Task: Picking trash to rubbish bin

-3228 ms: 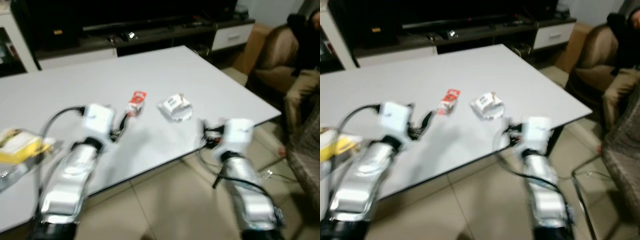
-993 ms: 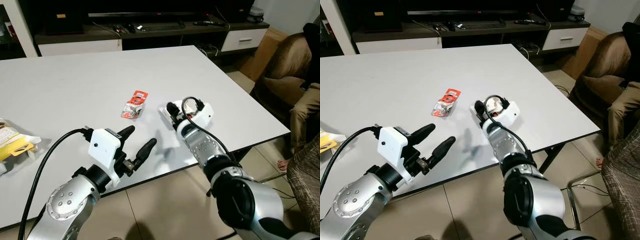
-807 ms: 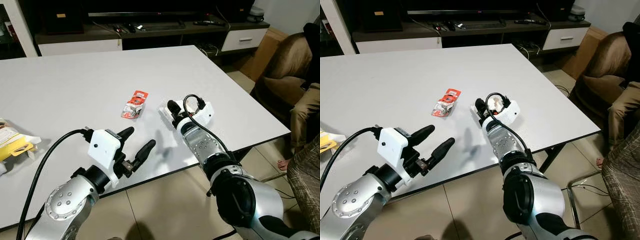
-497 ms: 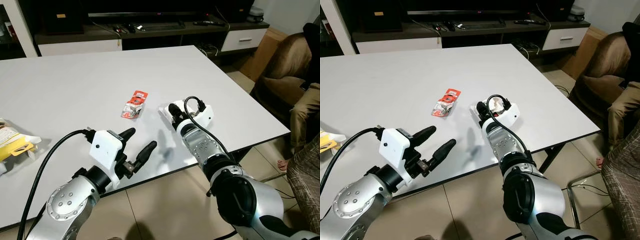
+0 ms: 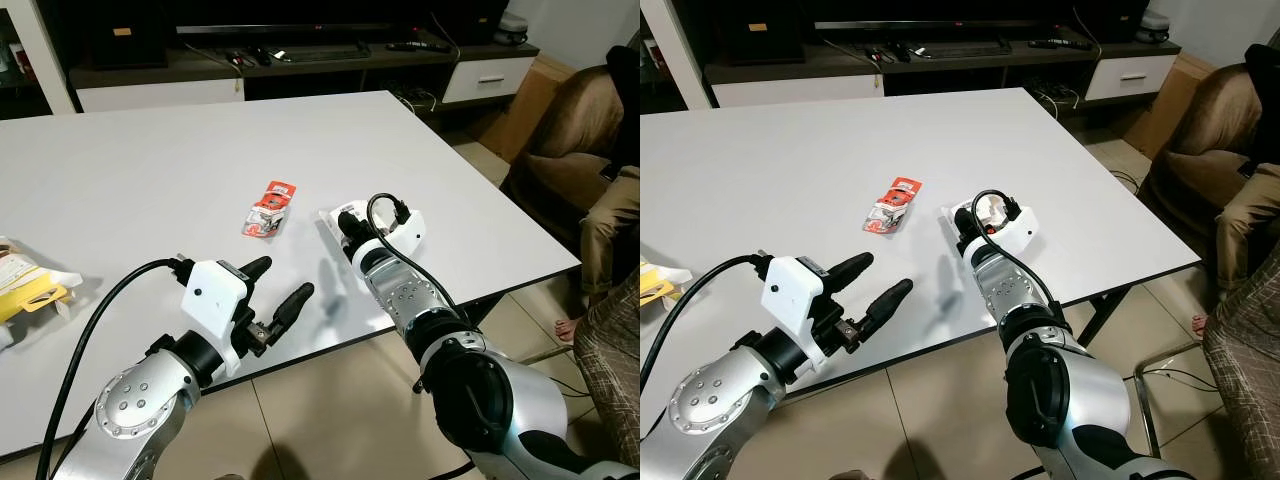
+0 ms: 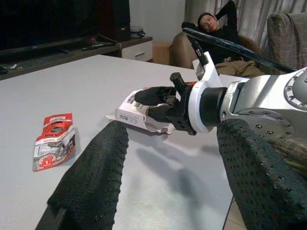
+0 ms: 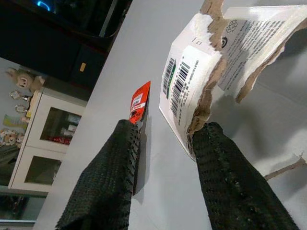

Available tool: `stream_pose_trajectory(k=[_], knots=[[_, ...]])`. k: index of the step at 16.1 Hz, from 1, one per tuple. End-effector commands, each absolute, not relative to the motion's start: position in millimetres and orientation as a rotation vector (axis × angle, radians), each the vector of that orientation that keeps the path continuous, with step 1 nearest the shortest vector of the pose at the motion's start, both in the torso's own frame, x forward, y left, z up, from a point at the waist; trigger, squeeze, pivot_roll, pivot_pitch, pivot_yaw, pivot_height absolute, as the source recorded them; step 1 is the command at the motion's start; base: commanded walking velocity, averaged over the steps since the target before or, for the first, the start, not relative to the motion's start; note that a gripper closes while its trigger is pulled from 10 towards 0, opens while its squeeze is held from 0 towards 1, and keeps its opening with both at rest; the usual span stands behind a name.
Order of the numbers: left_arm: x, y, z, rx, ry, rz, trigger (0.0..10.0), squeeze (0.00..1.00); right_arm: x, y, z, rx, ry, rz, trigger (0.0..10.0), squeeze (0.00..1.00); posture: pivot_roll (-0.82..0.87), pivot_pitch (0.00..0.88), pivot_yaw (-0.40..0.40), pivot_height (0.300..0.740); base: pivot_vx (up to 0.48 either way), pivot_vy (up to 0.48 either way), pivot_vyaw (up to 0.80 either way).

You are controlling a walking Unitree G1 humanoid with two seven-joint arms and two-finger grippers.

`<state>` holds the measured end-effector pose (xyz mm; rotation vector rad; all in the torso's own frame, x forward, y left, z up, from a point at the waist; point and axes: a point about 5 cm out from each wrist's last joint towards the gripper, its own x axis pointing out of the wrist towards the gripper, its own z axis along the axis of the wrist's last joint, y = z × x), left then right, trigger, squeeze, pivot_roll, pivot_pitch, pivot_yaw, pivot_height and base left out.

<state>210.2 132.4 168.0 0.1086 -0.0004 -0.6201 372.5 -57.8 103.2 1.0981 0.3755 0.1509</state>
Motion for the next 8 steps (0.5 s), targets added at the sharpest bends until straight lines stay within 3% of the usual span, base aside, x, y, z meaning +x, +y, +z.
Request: stream_pose_trajectory(k=[1,8], knots=[[210.8,130.8,165.4,0.116,0.014,-0.625,10.0,0.0,373.9,-53.4,108.0,1.099,0.36,0.171,0.0,0.0,0.21,0.0,-0.098,0.74,0.0,0.0,0.0],[213.1,131.3,164.6,0.125,0.012,-0.616,10.0,0.0,374.3,-49.9,111.9,1.093,0.329,0.213,0.0,0.0,0.21,0.0,-0.1,0.74,0.0,0.0,0.0]])
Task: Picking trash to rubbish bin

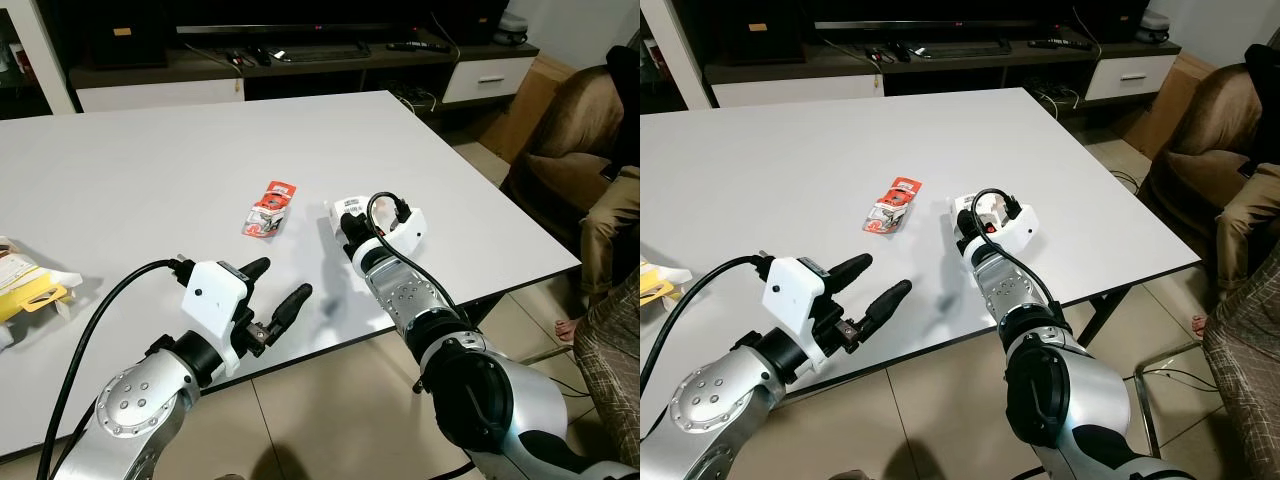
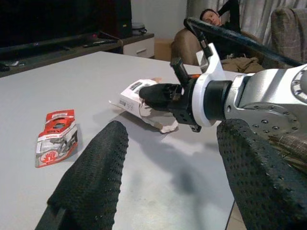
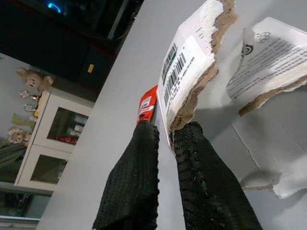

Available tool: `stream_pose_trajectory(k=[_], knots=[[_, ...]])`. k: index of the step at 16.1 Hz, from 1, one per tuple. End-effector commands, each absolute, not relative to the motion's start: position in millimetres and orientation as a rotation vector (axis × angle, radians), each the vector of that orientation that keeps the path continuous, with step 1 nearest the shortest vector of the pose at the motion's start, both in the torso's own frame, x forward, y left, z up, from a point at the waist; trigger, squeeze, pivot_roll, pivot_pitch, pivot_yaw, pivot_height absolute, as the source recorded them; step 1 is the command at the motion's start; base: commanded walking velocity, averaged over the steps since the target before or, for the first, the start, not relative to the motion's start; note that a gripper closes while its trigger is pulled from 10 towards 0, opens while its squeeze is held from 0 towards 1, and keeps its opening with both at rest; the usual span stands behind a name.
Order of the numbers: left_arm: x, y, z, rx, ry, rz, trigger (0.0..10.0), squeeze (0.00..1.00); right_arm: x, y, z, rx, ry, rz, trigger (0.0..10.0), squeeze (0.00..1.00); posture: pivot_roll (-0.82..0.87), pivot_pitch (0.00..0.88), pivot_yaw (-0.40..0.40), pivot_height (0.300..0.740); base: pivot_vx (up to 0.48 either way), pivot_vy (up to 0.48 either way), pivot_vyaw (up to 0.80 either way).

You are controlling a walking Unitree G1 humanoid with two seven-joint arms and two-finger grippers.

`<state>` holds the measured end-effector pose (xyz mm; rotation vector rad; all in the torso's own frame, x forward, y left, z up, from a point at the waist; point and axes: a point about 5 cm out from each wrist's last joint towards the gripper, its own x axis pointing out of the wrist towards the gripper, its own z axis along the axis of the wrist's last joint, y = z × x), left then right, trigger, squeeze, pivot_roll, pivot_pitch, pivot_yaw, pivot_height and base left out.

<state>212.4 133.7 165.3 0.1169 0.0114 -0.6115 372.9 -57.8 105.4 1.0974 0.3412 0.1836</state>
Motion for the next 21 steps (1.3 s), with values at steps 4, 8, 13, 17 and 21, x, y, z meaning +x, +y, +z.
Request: stream_pose_trajectory(k=[4,8,13,17,21], knots=[[214.5,132.2,162.9,0.14,0.014,-0.614,10.0,0.0,375.3,-48.8,115.5,1.061,0.301,0.238,0.0,0.0,0.21,0.0,-0.101,0.74,0.0,0.0,0.0],[220.9,132.1,162.6,0.151,-0.002,-0.585,10.0,0.0,375.3,-51.5,123.6,0.956,0.149,0.31,0.0,0.0,0.21,0.0,-0.109,0.74,0.0,0.0,0.0],[227.0,138.0,161.4,0.176,-0.01,-0.55,10.0,0.0,365.3,-57.9,122.9,0.797,-0.004,0.4,0.0,0.0,0.21,0.0,-0.099,0.74,0.0,0.0,0.0],[235.0,140.3,161.6,0.192,-0.024,-0.514,10.0,0.0,345.9,-69.0,129.1,0.573,-0.178,0.425,0.0,0.0,0.18,0.0,-0.07,0.74,0.0,0.0,0.0],[244.9,151.6,161.1,0.214,-0.05,-0.395,10.0,0.0,321.7,-84.4,142.2,0.305,-0.341,0.455,0.0,0.0,0.15,0.0,-0.054,0.74,0.0,0.0,0.0]])
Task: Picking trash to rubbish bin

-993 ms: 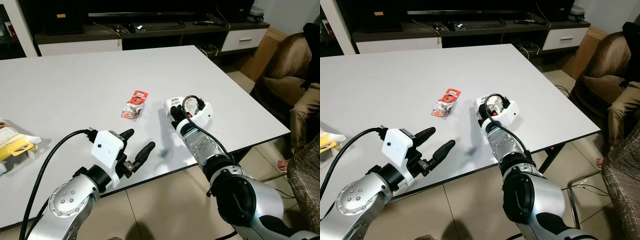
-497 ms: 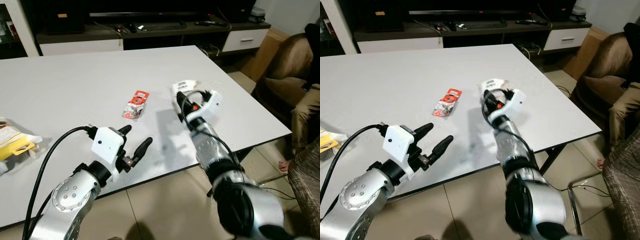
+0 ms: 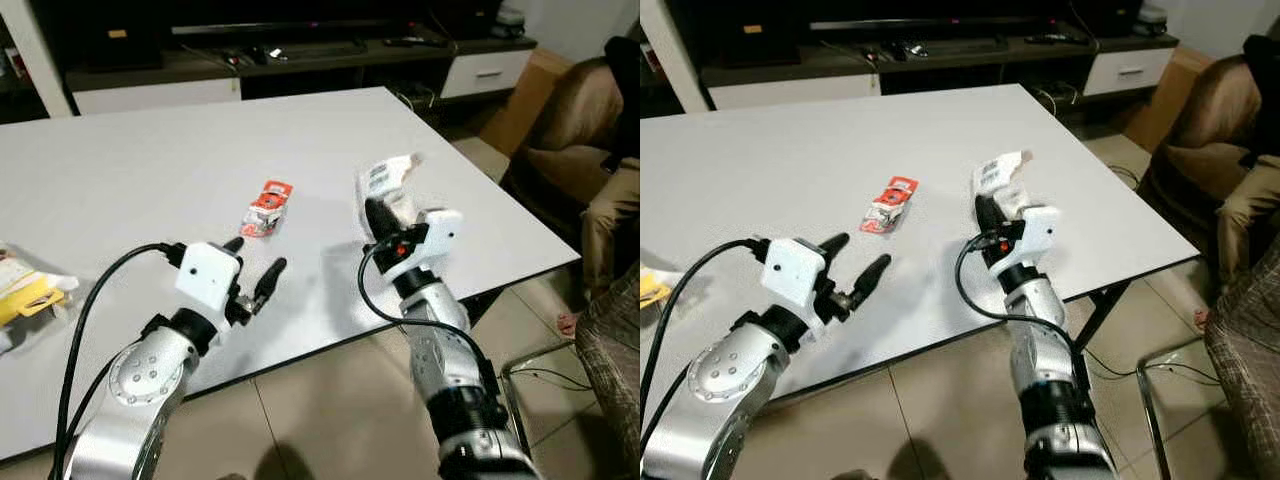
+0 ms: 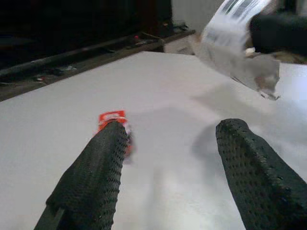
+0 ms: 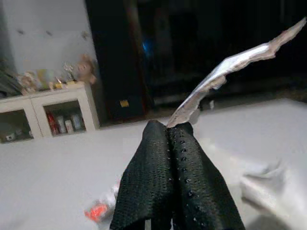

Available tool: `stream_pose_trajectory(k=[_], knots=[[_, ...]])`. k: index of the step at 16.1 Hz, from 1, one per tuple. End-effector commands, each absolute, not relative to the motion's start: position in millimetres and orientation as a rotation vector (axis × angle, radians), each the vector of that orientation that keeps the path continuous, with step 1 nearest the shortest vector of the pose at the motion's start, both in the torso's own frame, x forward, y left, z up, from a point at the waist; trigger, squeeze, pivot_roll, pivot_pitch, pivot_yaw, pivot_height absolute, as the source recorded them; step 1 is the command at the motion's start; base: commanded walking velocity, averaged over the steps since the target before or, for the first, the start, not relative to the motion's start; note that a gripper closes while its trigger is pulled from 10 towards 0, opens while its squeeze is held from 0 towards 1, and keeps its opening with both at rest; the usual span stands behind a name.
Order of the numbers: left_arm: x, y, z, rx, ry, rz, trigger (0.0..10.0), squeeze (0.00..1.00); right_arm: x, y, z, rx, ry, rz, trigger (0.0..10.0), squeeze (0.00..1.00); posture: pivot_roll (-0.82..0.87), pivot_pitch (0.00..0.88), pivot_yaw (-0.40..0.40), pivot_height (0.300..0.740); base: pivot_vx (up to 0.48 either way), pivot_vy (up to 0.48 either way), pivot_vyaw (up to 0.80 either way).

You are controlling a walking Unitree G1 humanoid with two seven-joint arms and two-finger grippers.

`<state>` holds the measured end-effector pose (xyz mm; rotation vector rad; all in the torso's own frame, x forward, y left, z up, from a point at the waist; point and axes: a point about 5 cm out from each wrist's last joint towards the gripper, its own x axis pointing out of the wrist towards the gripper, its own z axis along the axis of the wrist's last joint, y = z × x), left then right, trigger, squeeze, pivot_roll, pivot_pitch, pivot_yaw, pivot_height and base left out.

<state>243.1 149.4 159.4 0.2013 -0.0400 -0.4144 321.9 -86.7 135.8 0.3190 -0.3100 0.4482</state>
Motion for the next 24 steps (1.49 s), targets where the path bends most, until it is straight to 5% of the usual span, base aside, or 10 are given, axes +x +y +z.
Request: stream_pose_trajectory(k=[1,12,15,16,20,24], knots=[[246.4,154.3,160.6,0.213,-0.055,-0.375,10.0,0.0,318.1,-89.3,142.4,0.286,-0.355,0.446,0.0,0.0,0.15,0.0,-0.053,0.74,0.0,0.0,0.0],[267.3,166.9,165.2,0.198,-0.098,-0.285,10.0,0.0,328.7,-81.0,159.8,0.173,-0.413,0.433,0.0,0.0,0.15,0.0,-0.037,0.74,0.0,0.0,0.0],[282.7,171.6,200.3,0.031,-0.225,-0.294,10.0,0.0,333.2,-83.1,184.4,0.303,-0.435,0.539,0.0,0.0,0.14,0.0,-0.034,0.74,0.0,0.0,0.0],[287.4,177.4,215.5,-0.074,-0.286,-0.328,10.0,1.0,334.2,-88.3,196.9,0.328,-0.458,0.6,0.0,0.0,0.12,0.0,-0.005,0.74,0.0,0.0,0.0],[293.3,189.3,230.2,-0.049,-0.298,-0.506,10.0,1.0,331.4,-116.3,213.2,0.567,-0.384,0.829,0.0,0.0,0.11,0.0,-0.05,0.74,0.0,0.0,0.0],[288.8,213.7,241.1,-0.28,-0.285,-0.617,10.0,1.0,320.2,-125.7,215.8,0.696,-0.274,1.071,0.0,0.0,0.08,0.0,-0.085,0.74,0.0,0.0,0.0]])
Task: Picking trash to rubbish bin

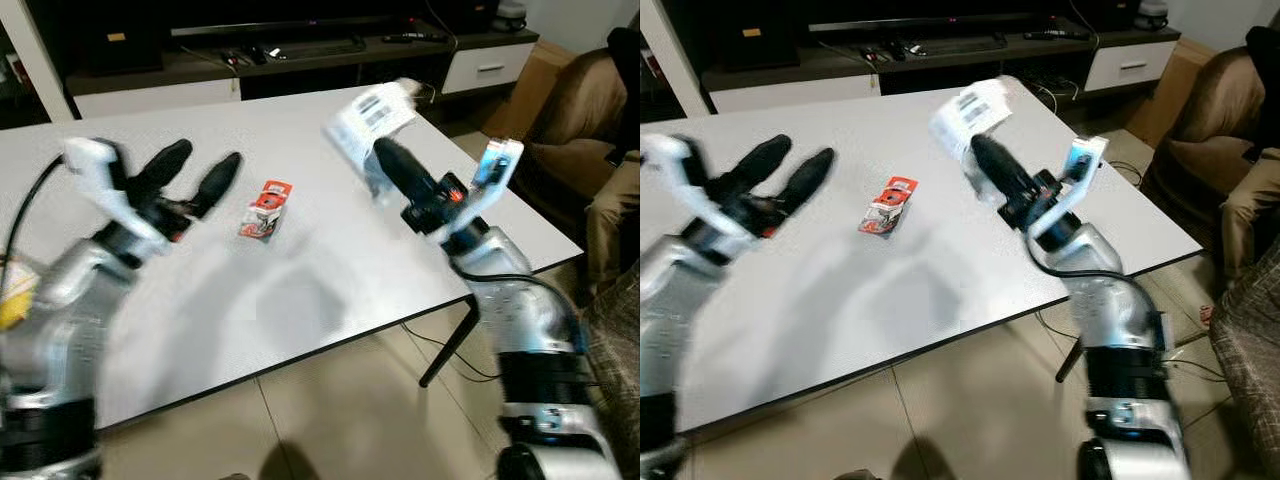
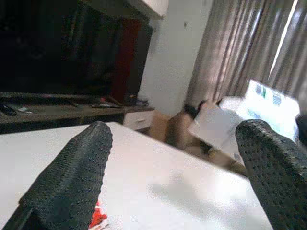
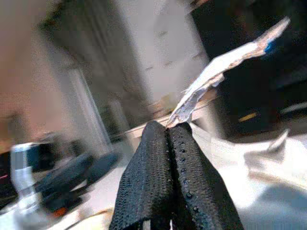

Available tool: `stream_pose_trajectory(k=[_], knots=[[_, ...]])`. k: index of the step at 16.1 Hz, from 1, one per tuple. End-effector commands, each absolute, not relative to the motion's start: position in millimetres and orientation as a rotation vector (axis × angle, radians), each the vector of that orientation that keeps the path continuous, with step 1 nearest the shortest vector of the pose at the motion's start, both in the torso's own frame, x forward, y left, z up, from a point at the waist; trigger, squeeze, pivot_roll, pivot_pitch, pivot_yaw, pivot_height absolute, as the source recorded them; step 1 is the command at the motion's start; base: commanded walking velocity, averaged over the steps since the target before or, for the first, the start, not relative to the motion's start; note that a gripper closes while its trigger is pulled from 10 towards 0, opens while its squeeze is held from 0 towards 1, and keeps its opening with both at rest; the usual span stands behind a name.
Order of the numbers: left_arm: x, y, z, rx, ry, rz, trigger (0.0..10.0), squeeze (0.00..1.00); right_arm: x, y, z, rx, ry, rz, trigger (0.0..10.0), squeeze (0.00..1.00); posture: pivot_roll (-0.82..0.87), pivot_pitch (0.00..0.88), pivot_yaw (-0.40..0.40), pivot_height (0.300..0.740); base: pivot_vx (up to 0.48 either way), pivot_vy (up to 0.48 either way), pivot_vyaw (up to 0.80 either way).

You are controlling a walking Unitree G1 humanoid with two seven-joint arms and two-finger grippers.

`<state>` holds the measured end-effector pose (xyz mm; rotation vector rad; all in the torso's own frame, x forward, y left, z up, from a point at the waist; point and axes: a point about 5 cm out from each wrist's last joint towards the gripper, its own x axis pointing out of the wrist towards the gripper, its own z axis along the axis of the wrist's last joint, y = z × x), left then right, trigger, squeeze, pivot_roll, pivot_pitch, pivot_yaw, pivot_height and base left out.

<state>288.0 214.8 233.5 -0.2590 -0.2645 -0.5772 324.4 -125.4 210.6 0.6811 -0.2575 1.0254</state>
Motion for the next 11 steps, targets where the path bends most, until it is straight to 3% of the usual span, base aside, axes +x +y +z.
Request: stream_pose_trajectory(k=[1,5,6,7,11], knots=[[288.3,216.3,242.9,-0.299,-0.29,-0.624,10.0,1.0,318.3,-125.7,215.9,0.71,-0.263,1.098,0.0,0.0,0.08,0.0,-0.085,0.74,0.0,0.0,0.0],[282.2,225.5,256.3,-0.55,-0.315,-0.759,10.0,1.0,299.1,-118.6,211.4,0.702,-0.122,1.318,0.0,0.0,0.06,0.0,-0.103,0.74,0.0,0.0,0.0],[279.3,220.9,255.0,-0.586,-0.297,-0.812,10.0,0.13,296.7,-116.9,213.3,0.721,-0.115,1.346,0.0,0.0,0.06,0.0,-0.104,0.74,0.0,0.0,0.0],[275.9,213.2,249.5,-0.578,-0.259,-0.872,10.0,0.0,294.0,-114.4,216.4,0.745,-0.114,1.375,0.0,0.0,0.05,0.0,-0.107,0.74,0.0,0.0,0.0],[271.0,185.0,233.5,-0.573,-0.154,-1.003,10.0,0.0,286.2,-104.2,222.1,0.775,-0.102,1.454,0.0,0.0,0.05,0.0,-0.11,0.74,0.0,0.0,0.0]])
